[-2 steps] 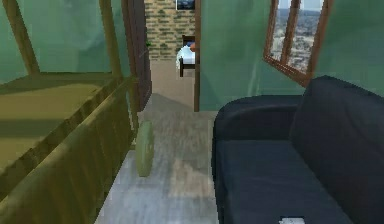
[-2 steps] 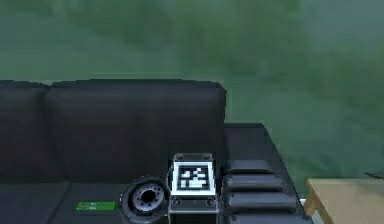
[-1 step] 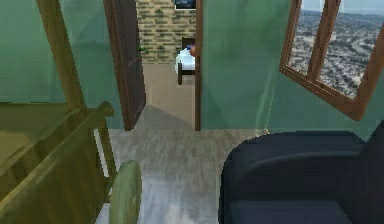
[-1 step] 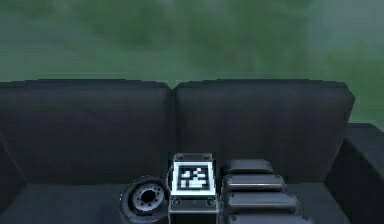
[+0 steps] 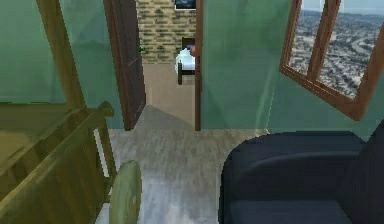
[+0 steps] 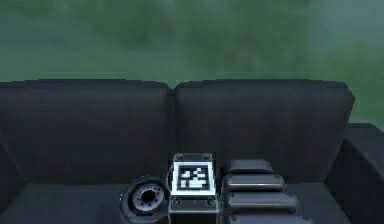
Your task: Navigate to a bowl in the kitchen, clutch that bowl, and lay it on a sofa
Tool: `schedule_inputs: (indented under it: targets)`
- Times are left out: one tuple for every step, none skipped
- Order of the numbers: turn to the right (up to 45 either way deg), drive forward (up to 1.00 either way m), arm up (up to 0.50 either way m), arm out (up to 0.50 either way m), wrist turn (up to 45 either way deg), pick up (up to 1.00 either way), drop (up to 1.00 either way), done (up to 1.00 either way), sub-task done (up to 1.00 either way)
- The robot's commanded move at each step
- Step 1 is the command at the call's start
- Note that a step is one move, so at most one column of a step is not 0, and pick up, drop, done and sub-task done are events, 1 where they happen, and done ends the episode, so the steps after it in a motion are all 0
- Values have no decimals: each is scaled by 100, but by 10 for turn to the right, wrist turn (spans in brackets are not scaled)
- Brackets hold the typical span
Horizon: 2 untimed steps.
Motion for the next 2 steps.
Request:
schedule_inputs:
  targets:
    - [0, 0, 0, 36, 0, 0, 0, 0, 0]
    - [0, 0, 0, 0, 450, 0, 0, 0, 0]
